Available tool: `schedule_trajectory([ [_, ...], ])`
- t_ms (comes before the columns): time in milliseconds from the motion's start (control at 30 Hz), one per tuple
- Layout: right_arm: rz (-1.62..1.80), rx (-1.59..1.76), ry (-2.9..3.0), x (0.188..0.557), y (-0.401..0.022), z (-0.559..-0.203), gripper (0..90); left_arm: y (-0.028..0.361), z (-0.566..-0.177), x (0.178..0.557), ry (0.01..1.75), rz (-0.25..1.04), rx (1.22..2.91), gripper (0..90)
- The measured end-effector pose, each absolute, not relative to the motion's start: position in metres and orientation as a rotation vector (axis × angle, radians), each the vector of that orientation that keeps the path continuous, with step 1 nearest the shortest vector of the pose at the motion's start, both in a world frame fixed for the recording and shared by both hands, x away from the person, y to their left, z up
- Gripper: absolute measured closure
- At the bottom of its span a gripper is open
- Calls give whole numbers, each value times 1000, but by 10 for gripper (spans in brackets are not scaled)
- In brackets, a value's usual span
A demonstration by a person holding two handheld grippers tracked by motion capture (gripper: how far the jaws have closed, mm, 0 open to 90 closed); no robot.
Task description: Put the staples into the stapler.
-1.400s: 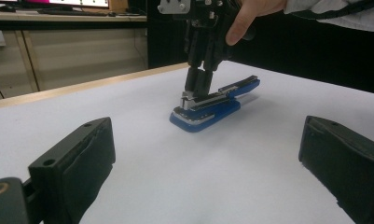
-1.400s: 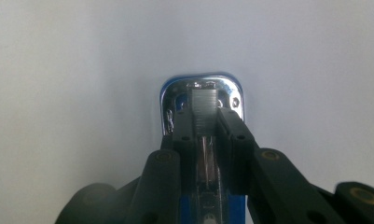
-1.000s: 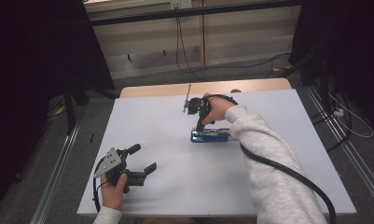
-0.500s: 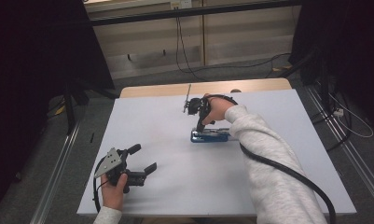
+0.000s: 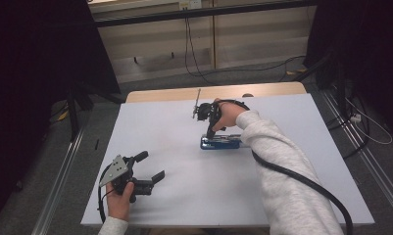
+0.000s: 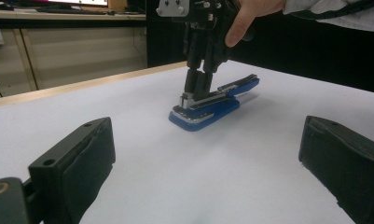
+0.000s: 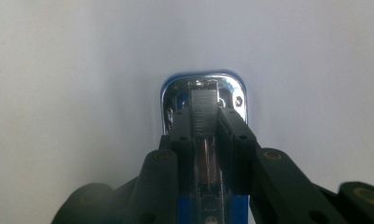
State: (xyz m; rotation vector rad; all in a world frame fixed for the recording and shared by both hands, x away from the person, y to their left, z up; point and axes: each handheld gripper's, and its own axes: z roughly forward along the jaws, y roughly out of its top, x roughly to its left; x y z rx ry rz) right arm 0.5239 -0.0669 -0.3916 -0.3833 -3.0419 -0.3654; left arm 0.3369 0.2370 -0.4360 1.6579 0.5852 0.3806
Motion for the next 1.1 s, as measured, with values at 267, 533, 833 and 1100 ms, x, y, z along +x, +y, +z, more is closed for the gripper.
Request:
schedule_trajectory([
  [267,-389,-390,-3039,524,-67,-392,736,237,-436,337,585,381,1659,36],
  [533,-465,-411,-3044,523,-75,-387,666,237,-436,337,582,384,1662,36],
  [833,-592,-535,-3031,517,-94,-383,528,236,-435,338,579,375,1665,36],
  [1100,-702,-636,-2999,513,-116,-385,375,233,-435,340,574,368,1672,36],
])
